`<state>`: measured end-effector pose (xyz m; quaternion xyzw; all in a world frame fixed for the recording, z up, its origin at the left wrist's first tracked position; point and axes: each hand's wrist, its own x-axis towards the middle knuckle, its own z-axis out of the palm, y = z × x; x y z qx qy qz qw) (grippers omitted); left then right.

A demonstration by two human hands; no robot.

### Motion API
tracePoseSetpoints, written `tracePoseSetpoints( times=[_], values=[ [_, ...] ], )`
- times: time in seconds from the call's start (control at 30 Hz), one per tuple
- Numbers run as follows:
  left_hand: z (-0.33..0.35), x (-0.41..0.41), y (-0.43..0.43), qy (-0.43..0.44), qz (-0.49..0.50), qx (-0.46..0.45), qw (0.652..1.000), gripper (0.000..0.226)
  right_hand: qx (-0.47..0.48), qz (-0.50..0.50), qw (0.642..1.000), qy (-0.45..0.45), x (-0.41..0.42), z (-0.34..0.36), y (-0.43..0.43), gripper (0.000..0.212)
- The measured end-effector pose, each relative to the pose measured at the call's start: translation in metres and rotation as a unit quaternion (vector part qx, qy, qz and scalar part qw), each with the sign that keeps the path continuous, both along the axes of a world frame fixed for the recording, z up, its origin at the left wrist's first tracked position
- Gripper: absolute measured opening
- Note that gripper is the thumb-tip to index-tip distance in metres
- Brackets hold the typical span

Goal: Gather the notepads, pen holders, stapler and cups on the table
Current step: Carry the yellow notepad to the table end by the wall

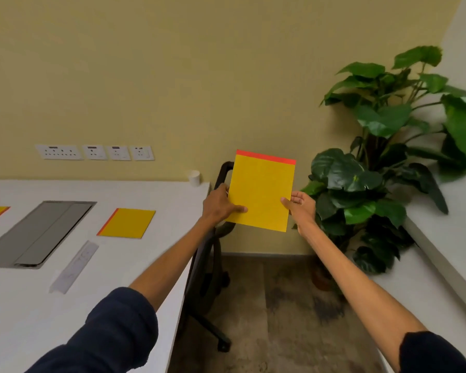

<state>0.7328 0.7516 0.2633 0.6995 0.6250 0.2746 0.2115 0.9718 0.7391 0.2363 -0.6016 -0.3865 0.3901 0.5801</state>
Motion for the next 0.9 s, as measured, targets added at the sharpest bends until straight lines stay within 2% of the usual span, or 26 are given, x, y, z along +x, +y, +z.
tracePoseSetpoints(
  times=[0.17,0.33,0.5,0.9],
  values=[
    [0.007,0.008,0.073,-0.034,0.063,0.0,0.997,0.077,0.011,0.048,0.999,-0.024,0.009,0.015,0.102,0.034],
    [0.008,0.006,0.119,-0.124,0.117,0.01,0.985,0.053,0.02,0.087,0.996,-0.02,0.0,0.019,0.173,0.035],
    [0.006,-0.008,0.156,-0.14,0.152,0.017,0.978,0.072,0.009,0.116,0.993,0.013,-0.019,0.014,0.223,0.034],
    [-0.027,-0.081,0.264,-0.189,0.29,0.053,0.937,0.073,0.022,0.216,0.976,0.032,-0.12,0.008,0.395,0.031]
  ],
)
